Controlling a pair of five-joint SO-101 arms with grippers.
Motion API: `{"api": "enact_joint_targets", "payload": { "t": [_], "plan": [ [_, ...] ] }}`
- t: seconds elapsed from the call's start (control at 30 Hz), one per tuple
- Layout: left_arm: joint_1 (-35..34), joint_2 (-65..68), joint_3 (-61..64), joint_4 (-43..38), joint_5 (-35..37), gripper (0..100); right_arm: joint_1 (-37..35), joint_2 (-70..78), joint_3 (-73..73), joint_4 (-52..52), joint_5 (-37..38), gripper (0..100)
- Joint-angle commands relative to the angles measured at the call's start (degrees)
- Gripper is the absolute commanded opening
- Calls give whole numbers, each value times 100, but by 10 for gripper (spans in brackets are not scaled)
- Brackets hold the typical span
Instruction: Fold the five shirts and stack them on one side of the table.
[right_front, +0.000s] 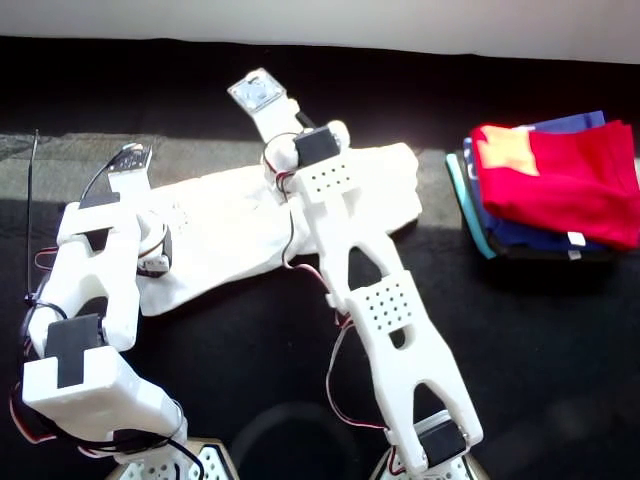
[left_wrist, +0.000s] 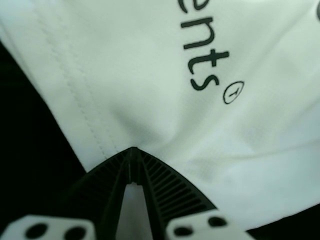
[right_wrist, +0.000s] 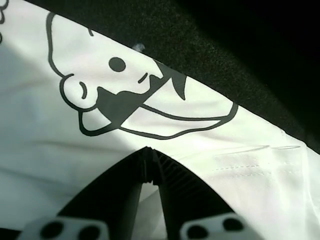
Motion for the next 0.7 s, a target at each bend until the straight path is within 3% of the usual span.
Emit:
{"api": "enact_joint_targets", "payload": {
  "t": [0.0,0.13,0.27,0.67],
  "plan": [
    [-119,48,-40,-132,18,9,180,-189,-435,233,26,12],
    [-119,48,-40,-132,18,9,462,-505,-699,963,35,12],
    [-119,48,-40,-132,18,9,901,-523,-681,954,35,12],
    [-119,48,-40,-132,18,9,1244,-523,1376,919,62,12]
  ]
}}
